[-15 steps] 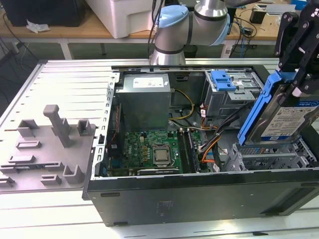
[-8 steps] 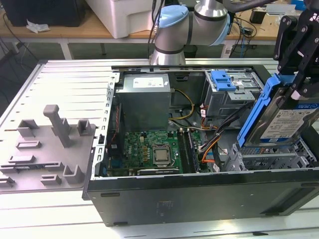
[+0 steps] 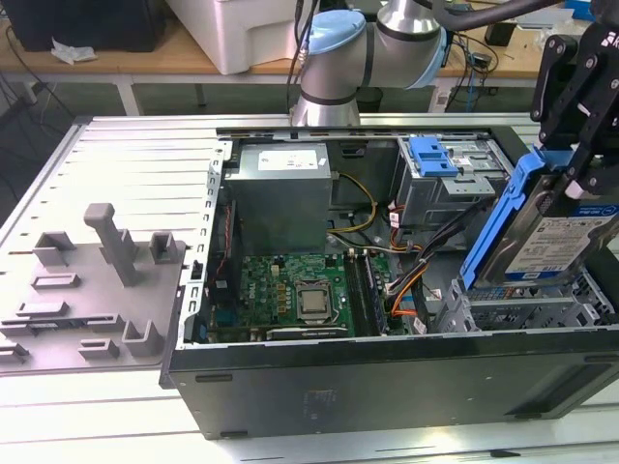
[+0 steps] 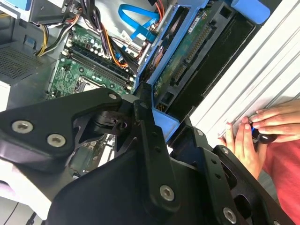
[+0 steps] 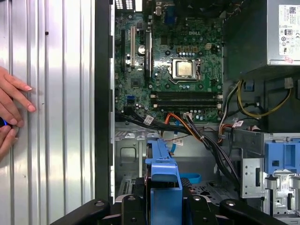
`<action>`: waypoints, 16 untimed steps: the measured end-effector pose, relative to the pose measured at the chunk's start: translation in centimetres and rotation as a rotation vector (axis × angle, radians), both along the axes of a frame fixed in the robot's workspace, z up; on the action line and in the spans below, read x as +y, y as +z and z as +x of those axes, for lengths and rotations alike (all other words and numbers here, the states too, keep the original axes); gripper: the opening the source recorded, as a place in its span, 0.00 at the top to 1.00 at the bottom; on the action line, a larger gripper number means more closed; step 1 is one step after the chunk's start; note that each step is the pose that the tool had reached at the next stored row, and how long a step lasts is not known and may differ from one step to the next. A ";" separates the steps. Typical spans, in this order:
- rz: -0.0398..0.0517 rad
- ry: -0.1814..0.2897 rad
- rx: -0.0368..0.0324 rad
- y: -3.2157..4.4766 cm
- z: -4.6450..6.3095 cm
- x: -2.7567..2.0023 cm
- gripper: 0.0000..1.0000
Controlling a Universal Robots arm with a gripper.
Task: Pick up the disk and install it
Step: 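Insert the disk into the insertion slot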
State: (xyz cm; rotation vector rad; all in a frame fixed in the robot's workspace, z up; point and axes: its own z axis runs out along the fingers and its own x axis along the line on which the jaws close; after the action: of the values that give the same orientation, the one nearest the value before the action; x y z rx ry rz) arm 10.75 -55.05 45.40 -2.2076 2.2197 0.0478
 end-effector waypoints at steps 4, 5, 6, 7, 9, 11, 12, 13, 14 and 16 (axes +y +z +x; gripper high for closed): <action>0.0002 -0.001 0.0000 -0.20 0.0 -0.02 0.64; 0.0003 -0.001 0.0000 -0.25 0.0 -0.02 0.64; 0.0003 -0.001 0.0000 -0.28 0.0 -0.02 0.64; 0.0004 -0.002 0.0000 -0.33 0.0 -0.02 0.64; 0.0006 -0.002 0.0000 -0.43 0.0 -0.03 0.64; 0.0007 -0.002 0.0000 -0.51 0.0 -0.04 0.64; 0.0008 -0.002 0.0000 -0.54 0.0 -0.04 0.64; 0.0008 -0.002 0.0000 -0.58 0.0 -0.04 0.64; 0.0007 -0.002 0.0000 -0.61 0.0 -0.04 0.64; 0.0008 -0.003 0.0000 -0.71 0.0 -0.05 0.64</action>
State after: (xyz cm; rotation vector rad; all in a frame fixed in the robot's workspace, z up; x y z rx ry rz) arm 10.79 -55.10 44.69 -2.2041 2.2223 0.0487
